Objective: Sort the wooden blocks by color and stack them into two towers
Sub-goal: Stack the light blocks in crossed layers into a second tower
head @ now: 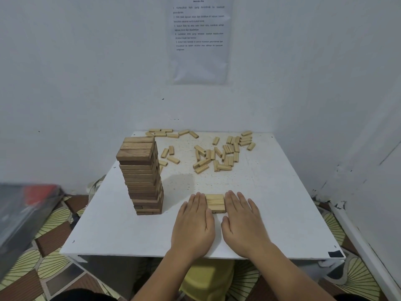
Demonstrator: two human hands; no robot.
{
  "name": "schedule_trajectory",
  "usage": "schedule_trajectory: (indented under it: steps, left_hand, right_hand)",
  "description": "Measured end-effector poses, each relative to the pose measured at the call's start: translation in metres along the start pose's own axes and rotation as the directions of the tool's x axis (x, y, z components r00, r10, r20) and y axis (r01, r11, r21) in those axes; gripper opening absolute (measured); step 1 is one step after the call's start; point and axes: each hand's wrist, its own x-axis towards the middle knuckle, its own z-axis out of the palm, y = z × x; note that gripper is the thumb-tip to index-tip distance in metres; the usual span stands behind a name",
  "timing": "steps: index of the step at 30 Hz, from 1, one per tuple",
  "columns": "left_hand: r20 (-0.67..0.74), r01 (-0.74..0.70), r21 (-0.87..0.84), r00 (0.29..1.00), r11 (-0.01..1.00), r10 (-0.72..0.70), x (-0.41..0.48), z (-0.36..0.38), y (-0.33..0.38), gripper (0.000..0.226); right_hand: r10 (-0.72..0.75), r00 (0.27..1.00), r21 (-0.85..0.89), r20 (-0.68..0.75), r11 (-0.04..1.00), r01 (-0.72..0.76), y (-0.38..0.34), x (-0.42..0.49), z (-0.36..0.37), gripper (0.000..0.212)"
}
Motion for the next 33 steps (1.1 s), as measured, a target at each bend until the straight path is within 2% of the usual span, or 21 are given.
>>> schedule_trajectory:
  steps: [6,11,13,15,18,22,27,29,33]
  left_hand:
    - [0.002,0.029,-0.095,1.0,0.995,-0.029,-0.004,-0.008,0.002,0.066]
    - [-0.12,-0.026,-0.228,0.993,0.973,-0.001,0.014,-0.031,0.014,0.058]
    - [-0.197,-0.038,-0.255,0.98,0.966,-0.014,0.033,-0.04,0.024,0.053]
    - [-0.242,0.005,-0.266,0.968,0.964,-0.072,0.056,-0.047,0.035,0.048]
    - [-0.186,0.103,-0.207,0.972,0.973,-0.142,0.091,-0.052,0.05,0.044]
    - [-0.084,0.185,-0.097,0.978,0.978,-0.193,0.13,-0.048,0.061,0.035]
    - [-0.021,0.222,-0.035,0.975,0.974,-0.222,0.16,-0.041,0.065,0.042]
    - [-0.004,0.225,-0.033,0.974,0.974,-0.226,0.166,-0.038,0.065,0.043]
    - [-0.011,0.197,0.0,0.98,0.98,-0.197,0.17,-0.034,0.066,0.025]
  right_hand:
    - [0.034,0.999,0.11,-0.003,0.993,-0.034,0.002,-0.004,-0.004,0.073]
    - [0.154,0.984,0.397,-0.086,0.912,-0.108,0.017,0.007,-0.018,0.068]
    - [0.194,0.97,0.415,-0.148,0.902,-0.117,0.029,0.021,-0.023,0.068]
    - [0.215,0.963,0.352,-0.161,0.924,-0.147,0.043,0.04,-0.028,0.068]
    - [0.242,0.966,0.247,-0.091,0.945,-0.213,0.057,0.074,-0.039,0.067]
    - [0.182,0.983,0.213,-0.017,0.961,-0.175,0.066,0.115,-0.047,0.063]
    - [0.123,0.991,0.123,0.06,0.984,-0.13,0.072,0.146,-0.048,0.064]
    - [0.117,0.992,0.148,0.056,0.981,-0.124,0.074,0.15,-0.047,0.063]
    - [0.126,0.991,0.351,-0.046,0.931,-0.102,0.086,0.147,-0.043,0.057]
